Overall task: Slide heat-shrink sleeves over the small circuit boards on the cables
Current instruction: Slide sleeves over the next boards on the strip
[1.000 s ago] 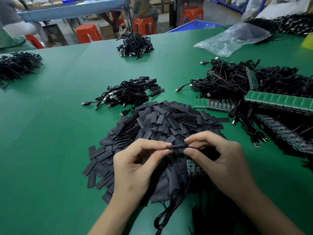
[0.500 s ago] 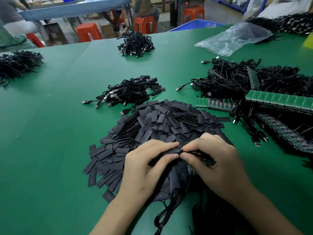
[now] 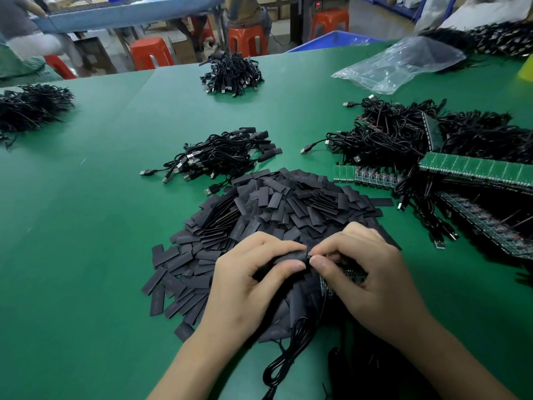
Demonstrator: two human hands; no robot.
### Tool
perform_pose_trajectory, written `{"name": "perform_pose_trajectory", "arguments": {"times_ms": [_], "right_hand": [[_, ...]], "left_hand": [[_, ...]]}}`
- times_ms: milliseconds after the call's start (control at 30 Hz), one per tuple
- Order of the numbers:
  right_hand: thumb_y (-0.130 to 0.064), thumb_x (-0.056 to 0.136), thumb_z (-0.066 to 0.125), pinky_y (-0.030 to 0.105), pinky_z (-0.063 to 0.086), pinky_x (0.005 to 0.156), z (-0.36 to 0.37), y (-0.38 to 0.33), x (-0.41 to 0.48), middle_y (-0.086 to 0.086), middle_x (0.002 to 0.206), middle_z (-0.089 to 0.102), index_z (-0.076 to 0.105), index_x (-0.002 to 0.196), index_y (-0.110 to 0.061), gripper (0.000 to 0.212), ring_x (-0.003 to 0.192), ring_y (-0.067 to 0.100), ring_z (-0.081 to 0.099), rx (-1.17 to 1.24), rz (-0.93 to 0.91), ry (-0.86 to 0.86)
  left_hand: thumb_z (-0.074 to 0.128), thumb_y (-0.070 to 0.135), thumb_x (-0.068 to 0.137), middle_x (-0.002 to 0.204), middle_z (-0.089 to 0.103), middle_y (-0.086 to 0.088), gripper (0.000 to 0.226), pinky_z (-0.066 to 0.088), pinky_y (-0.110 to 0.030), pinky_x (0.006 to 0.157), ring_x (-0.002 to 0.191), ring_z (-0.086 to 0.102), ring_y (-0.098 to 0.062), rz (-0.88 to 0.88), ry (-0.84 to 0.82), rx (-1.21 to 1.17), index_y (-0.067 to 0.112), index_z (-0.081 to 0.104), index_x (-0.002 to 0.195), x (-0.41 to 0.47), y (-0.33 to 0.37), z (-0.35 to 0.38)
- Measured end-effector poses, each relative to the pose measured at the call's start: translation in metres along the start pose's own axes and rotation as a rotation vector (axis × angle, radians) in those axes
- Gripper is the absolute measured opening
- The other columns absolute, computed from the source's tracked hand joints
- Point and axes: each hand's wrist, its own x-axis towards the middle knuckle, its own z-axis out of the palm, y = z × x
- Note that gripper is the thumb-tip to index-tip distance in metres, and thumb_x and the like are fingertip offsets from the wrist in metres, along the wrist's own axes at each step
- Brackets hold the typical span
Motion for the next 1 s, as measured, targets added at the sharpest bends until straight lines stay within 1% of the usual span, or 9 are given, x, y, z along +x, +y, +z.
{"name": "perform_pose_trajectory", "arguments": {"times_ms": [167,367,433,633,1000], "right_hand": [[-0.038,0.091,0.062,0.029,0.037,0.077,-0.0019,-0.002,0.0021,-0.017,0.07,0.057,0.072,0.082,-0.027,0.017,0.077,0.007,0.055,0.014,0.026,-0.019],[-0.036,0.091,0.064,0.031,0.04,0.077,-0.0025,-0.0012,0.0024,-0.013,0.067,0.057,0.072,0.082,-0.027,0.015,0.076,0.009,0.055,0.031,0.03,-0.011],[-0.035,0.091,0.064,0.03,0.039,0.077,-0.002,-0.0007,0.0024,-0.013,0.065,0.055,0.072,0.082,-0.027,0.014,0.076,0.009,0.054,0.039,0.031,-0.007],[-0.036,0.092,0.064,0.032,0.04,0.075,-0.0028,0.0002,0.0018,-0.009,0.068,0.06,0.072,0.082,-0.026,0.016,0.077,0.011,0.055,0.07,0.03,-0.006],[-0.036,0.092,0.064,0.028,0.037,0.072,-0.0036,-0.0005,0.002,-0.008,0.065,0.057,0.073,0.083,-0.025,0.017,0.077,0.011,0.054,0.098,0.049,-0.026]], "left_hand": [[0.072,0.022,0.091,0.097,0.068,0.013,0.017,0.047,-0.015,0.08,0.091,0.067,-0.008,0.048,0.011,0.035,0.019,0.079,0.106,-0.0009,0.0011,-0.0003],[0.074,0.019,0.09,0.096,0.069,0.011,0.016,0.048,-0.016,0.078,0.089,0.068,-0.008,0.068,0.026,0.038,0.017,0.079,0.105,-0.0015,0.0011,-0.0005],[0.074,0.019,0.09,0.096,0.069,0.012,0.016,0.048,-0.017,0.078,0.089,0.068,-0.009,0.068,0.031,0.034,0.017,0.079,0.105,-0.0014,0.0008,-0.0005],[0.073,0.02,0.09,0.098,0.07,0.012,0.016,0.048,-0.017,0.08,0.091,0.068,-0.01,0.076,0.032,0.034,0.017,0.079,0.105,-0.0013,0.0007,-0.0016],[0.073,0.019,0.091,0.097,0.07,0.013,0.015,0.049,-0.018,0.079,0.09,0.069,-0.01,0.094,0.039,0.001,0.019,0.079,0.105,-0.0009,0.0009,-0.0019]]}}
